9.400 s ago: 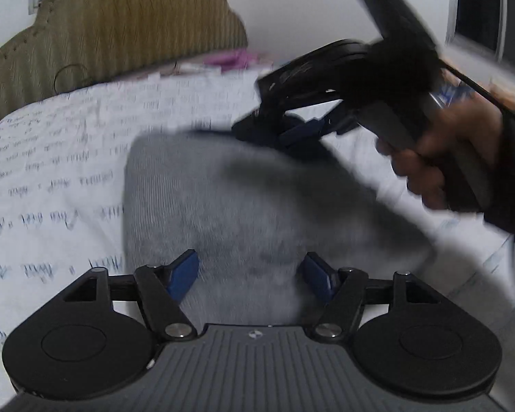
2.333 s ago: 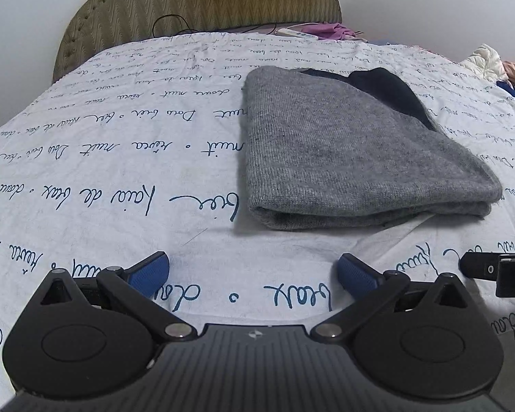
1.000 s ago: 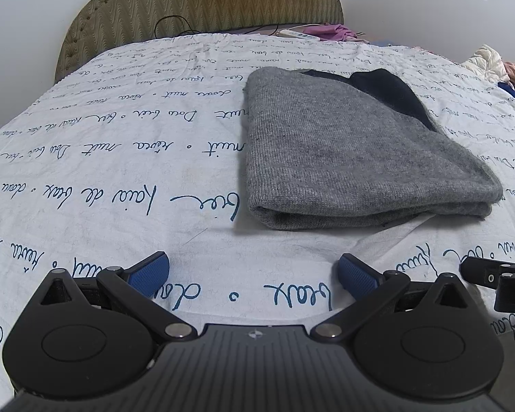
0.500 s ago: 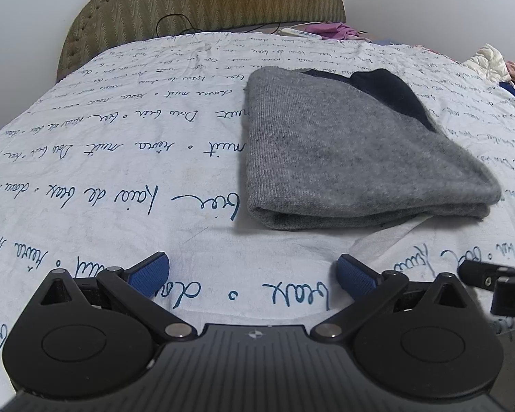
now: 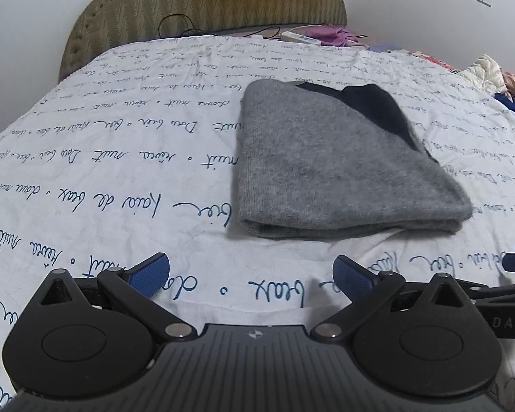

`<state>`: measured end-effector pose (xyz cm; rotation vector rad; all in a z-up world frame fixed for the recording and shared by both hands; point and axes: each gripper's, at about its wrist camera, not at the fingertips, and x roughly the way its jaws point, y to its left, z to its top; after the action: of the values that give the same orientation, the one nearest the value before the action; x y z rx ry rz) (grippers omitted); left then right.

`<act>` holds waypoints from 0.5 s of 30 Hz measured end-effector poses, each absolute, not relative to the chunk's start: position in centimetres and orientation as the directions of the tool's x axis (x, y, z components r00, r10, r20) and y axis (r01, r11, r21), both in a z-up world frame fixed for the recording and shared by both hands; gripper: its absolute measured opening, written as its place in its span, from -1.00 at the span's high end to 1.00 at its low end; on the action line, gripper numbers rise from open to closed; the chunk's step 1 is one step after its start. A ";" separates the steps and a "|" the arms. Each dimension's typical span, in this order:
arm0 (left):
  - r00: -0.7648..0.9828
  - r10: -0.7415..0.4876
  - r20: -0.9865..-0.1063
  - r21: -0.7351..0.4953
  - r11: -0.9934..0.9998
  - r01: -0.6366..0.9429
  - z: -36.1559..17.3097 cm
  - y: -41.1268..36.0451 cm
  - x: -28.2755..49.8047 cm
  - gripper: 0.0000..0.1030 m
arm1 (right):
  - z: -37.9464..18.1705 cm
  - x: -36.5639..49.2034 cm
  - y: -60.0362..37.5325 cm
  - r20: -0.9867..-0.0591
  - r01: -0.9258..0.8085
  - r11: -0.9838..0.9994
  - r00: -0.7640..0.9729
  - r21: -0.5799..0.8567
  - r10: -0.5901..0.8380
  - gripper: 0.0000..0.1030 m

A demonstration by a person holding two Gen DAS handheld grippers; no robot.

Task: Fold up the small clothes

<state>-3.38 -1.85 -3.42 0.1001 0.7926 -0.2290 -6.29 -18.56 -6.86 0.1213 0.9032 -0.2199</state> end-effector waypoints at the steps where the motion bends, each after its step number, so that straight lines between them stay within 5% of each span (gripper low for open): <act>1: 0.676 -0.166 -0.718 0.001 0.971 0.240 -3.4 -2.0 -3.4 -1.00 | -6.8 -6.3 -18.6 -0.787 0.243 0.970 0.600 0.011 -0.142 -1.00; 15: 0.588 -0.154 -0.794 -0.018 0.973 0.231 -4.5 -1.9 -2.4 -1.00 | -8.1 -6.1 -19.2 -0.807 0.265 0.962 0.580 0.061 -0.109 -1.00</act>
<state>-2.37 -1.92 -4.50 0.0900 0.9156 -0.2248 -6.14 -19.17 -8.10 0.1825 0.9280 -0.2198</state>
